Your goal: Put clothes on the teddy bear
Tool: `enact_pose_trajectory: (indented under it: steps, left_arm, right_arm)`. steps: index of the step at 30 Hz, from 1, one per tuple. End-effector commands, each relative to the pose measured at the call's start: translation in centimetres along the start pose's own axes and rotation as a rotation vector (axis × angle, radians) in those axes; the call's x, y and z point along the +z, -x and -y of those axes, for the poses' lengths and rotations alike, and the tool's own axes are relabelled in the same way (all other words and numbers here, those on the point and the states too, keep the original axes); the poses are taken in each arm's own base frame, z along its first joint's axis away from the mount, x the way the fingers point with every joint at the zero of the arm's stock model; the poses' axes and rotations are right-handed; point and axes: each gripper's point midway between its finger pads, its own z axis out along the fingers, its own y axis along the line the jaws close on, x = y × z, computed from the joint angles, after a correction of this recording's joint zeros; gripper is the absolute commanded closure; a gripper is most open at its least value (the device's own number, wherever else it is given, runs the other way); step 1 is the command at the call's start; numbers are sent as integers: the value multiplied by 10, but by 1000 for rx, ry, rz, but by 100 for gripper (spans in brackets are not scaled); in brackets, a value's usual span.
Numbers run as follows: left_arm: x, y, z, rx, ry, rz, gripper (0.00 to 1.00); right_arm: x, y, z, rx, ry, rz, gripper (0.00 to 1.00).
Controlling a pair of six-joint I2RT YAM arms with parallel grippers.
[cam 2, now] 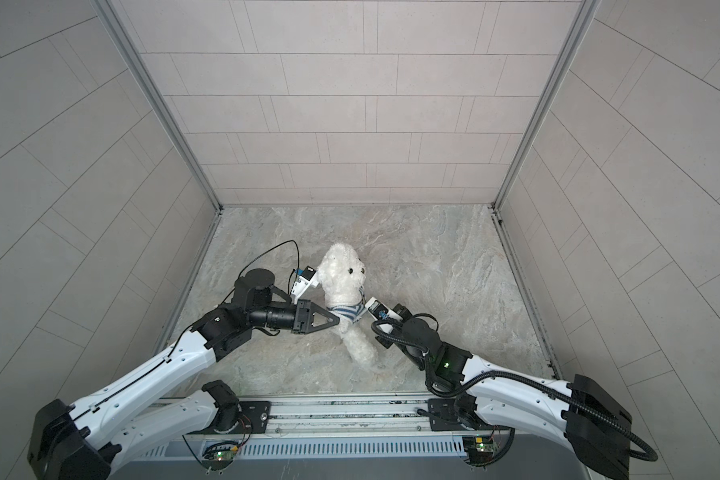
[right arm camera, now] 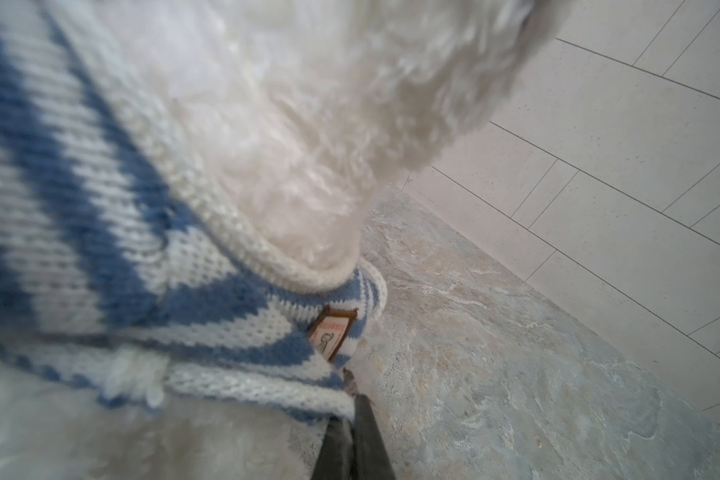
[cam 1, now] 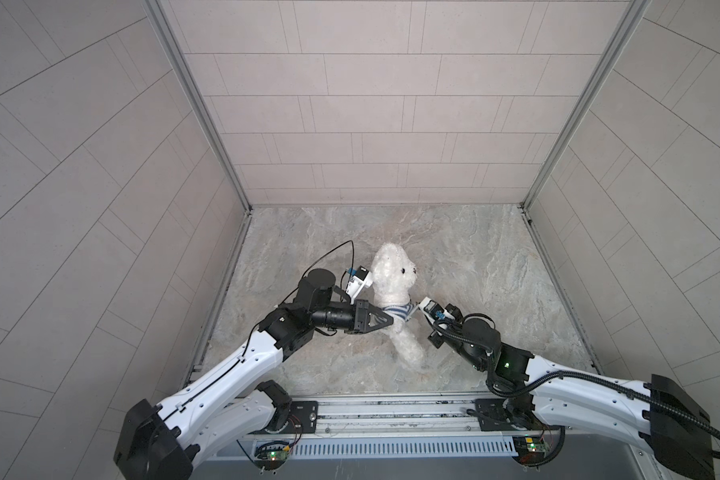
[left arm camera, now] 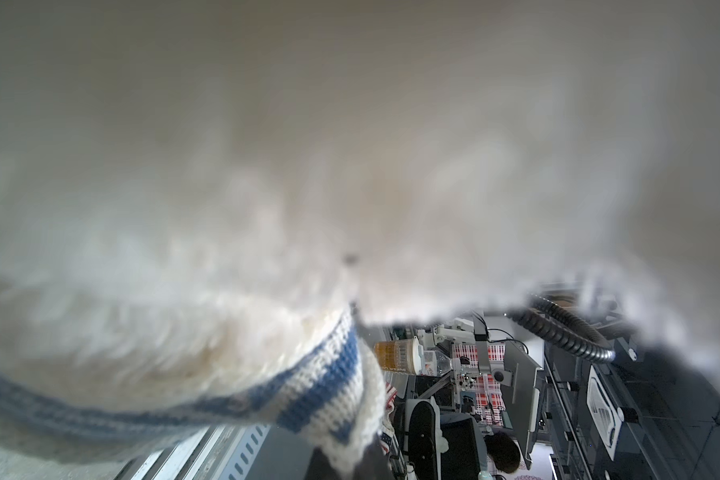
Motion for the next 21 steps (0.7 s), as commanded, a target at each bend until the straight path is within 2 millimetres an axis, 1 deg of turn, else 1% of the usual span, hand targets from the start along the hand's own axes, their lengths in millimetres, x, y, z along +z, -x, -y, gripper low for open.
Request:
enact_pose_trajectory:
  steps: [1,2,4,5,7,8,9,11,14,15,17,19,21]
  left_arm:
    - [1,3,0,91,-12,-3,100]
    - [1,6,-5,99,13,15,100]
    - [1,10,-5,159,21,35,100]
    - [-1,8,-8,210,49,31,100]
    - [-7,7,-18,301,131,19,100]
    - [-8,6,-19,327,140,11,100]
    - [-8,6,-17,349,137,10,100]
    - [-8,8,-8,394,99,15,100]
    - [-10,2,0,450,81,-17,100]
    - [-10,1,-2,440,91,-41,100]
    - [-6,5,-15,370,153,-60,100]
    - [1,13,-24,269,169,-38,100]
    - [7,24,-29,171,153,28,100]
  right_arm:
    - [-9,-7,-9,-38,53,-9,86]
    - [-13,-4,-16,-36,97,3,80]
    - [-23,4,-23,-9,145,19,68]
    - [-29,10,-23,25,158,24,57]
    - [-39,21,-25,83,203,21,40]
    - [-45,27,-24,113,213,21,35]
    - [-50,33,-22,144,220,23,31]
    - [-60,46,-19,167,239,51,28]
    - [-77,70,-18,126,289,110,27]
    - [-81,78,-19,96,309,129,26]
    - [-83,88,-25,39,350,152,27]
    - [-78,94,-32,4,378,163,29]
    - [-70,97,-38,-13,383,168,32]
